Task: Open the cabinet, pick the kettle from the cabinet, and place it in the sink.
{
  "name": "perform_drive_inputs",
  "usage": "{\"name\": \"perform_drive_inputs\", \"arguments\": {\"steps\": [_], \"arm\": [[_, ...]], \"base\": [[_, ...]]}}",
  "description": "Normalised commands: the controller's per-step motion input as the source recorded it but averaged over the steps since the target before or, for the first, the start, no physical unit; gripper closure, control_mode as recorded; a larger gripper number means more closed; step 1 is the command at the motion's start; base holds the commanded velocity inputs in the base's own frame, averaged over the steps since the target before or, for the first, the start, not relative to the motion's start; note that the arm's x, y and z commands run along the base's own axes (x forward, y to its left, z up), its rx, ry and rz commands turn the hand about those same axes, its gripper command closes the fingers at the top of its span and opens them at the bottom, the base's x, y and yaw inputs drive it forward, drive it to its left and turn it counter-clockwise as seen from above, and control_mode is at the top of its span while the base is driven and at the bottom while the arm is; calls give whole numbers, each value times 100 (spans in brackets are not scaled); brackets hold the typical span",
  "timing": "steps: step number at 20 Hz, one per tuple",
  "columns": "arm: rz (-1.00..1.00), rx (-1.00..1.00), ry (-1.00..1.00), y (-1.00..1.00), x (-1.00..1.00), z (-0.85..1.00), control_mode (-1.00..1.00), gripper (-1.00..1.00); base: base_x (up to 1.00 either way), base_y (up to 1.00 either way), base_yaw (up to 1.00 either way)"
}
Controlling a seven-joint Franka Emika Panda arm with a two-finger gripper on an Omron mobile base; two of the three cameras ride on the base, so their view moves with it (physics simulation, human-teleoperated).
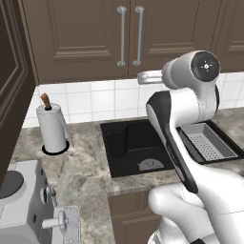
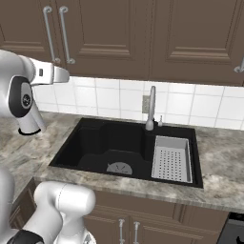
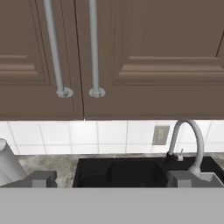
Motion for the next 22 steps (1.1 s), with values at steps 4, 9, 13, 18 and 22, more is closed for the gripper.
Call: {"name": "perform_drive_inputs", "arguments": {"steps": [4,9,13,18,22], "arm": [[2,0,0,9,6,28,-100,-100],[3,0,0,3,9,25,-100,-100],[5,0,0,6,6,23,-100,-100],[4,0,0,2,9,16,-100,-100],[0,0,0,0,21,1,-100,-100]], "base": [[0,0,0],[0,0,0],[0,0,0],[0,0,0],[0,0,0]]}}
